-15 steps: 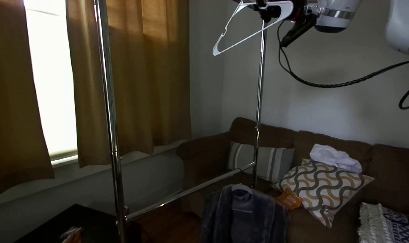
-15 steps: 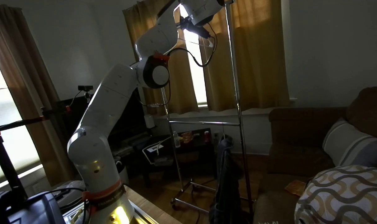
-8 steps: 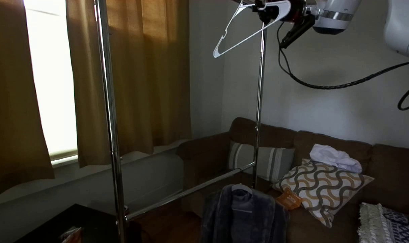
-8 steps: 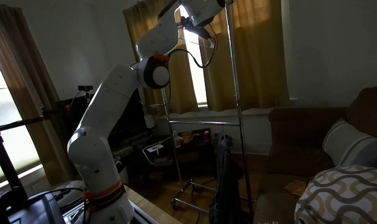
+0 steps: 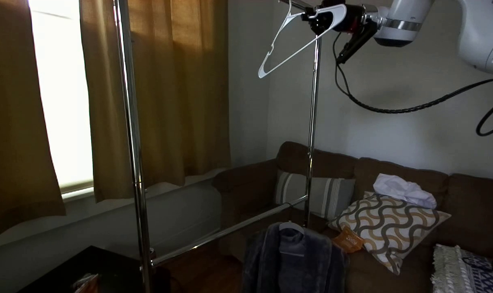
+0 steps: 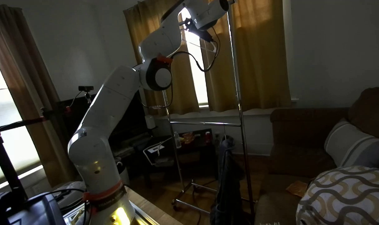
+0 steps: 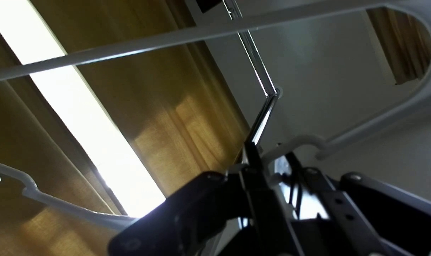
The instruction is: Pick up the white coat hanger and hang it on the top silver rail
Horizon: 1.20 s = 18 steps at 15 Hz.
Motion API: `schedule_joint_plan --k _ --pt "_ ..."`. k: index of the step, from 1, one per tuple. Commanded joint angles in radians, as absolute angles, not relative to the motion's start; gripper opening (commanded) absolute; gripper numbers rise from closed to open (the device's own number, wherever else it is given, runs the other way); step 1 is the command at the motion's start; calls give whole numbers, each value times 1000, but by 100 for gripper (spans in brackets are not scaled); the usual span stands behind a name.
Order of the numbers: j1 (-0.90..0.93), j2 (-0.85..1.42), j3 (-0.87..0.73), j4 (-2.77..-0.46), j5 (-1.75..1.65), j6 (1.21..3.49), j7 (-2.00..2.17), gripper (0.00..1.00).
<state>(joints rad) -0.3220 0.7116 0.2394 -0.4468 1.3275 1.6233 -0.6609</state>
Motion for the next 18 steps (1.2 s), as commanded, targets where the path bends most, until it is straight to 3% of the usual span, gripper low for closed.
schedule_joint_plan --k 1,2,3,4,11,12,18 --pt "-323 722 237 -447 1329 1624 -607 4" --pt "-323 724 236 -447 1325 1618 -597 4" --pt "-322 726 234 -447 1322 1615 -587 29" --pt "-317 727 233 -447 1318 1614 -586 44" --pt "-269 686 196 -444 1227 1623 -510 95" --pt "-261 674 186 -443 1199 1623 -486 99" --pt "-231 607 128 -441 985 1613 -405 100"
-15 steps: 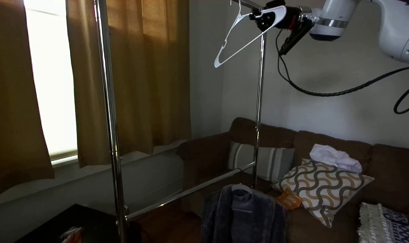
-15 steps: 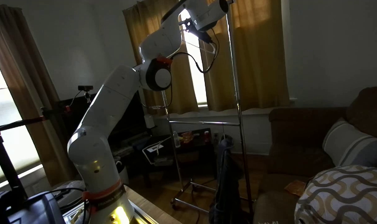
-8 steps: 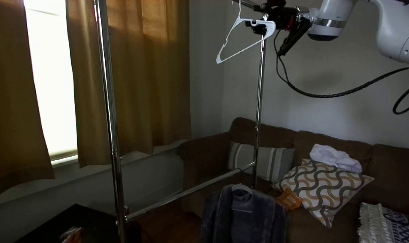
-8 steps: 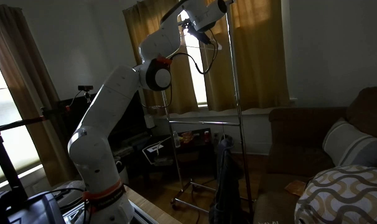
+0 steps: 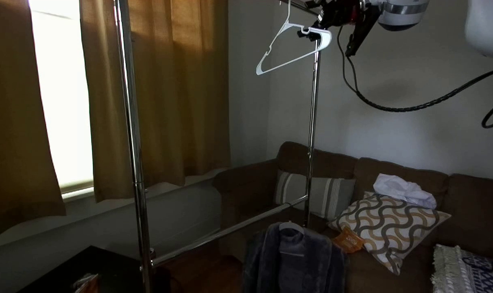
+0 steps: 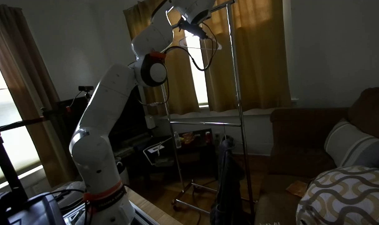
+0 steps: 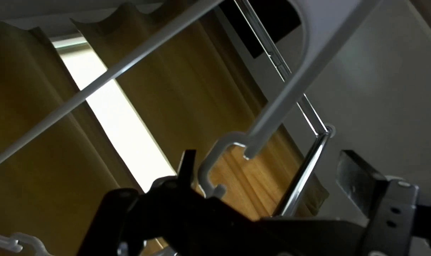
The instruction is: Pick up the white coat hanger and hang it on the top silver rail
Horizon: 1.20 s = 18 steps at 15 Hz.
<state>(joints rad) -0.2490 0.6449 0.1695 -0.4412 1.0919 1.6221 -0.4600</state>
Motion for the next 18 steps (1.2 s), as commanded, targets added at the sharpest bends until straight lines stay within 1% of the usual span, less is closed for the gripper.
schedule_joint_plan --k 1,8,14,18 --pt "-227 597 122 -442 944 1603 -390 100" --pt "-194 540 113 -441 656 1588 -345 100" --pt "-158 462 121 -437 415 1473 -360 100" --pt "-138 408 105 -429 286 1454 -432 100"
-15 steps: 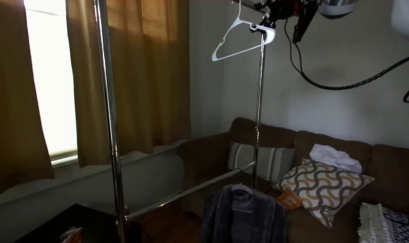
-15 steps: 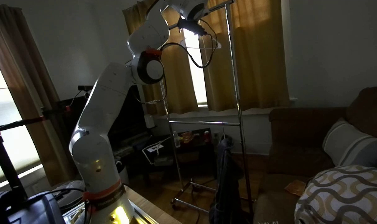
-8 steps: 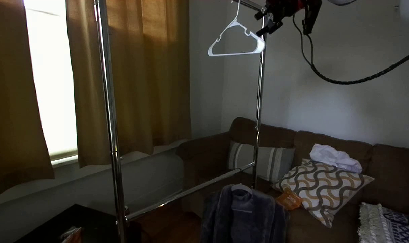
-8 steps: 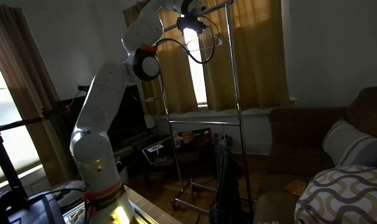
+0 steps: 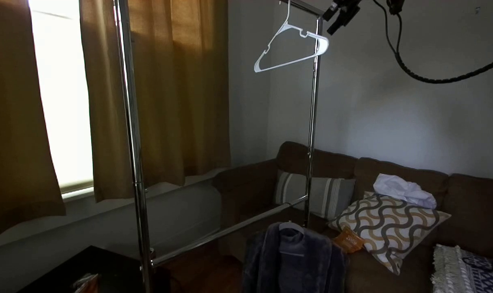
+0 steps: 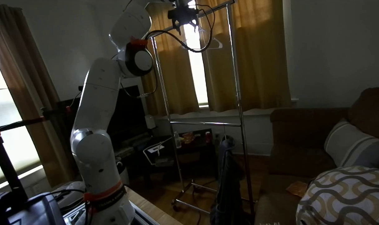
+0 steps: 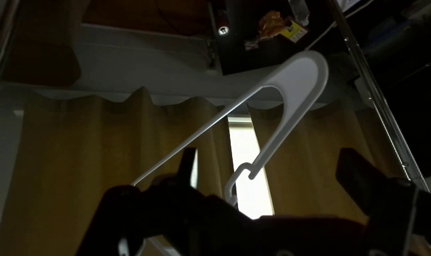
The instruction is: Pick up the white coat hanger and hang it on the top silver rail
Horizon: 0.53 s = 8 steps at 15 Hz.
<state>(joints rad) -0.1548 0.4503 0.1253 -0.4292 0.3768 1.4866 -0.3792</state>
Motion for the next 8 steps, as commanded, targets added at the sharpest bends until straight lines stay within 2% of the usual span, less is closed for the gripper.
schedule_joint_plan --k 1,8 --pt "-137 397 104 -428 265 1462 -454 100" --pt "-134 335 84 -417 186 1482 -444 100"
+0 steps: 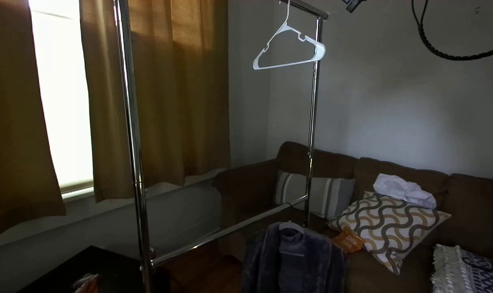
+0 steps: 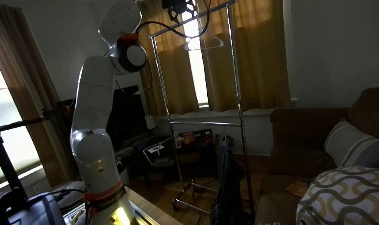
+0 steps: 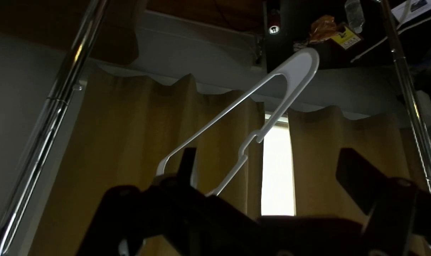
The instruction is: Pick up the white coat hanger and hang it on the top silver rail
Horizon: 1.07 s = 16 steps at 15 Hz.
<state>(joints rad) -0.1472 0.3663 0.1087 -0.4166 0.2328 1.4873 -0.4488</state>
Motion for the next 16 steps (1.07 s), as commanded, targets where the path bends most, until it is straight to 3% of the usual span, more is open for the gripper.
schedule_joint_plan --k 1,16 --pt "-137 324 81 -416 180 1472 -449 100" --pt "-120 214 -1 -413 17 1442 -479 100"
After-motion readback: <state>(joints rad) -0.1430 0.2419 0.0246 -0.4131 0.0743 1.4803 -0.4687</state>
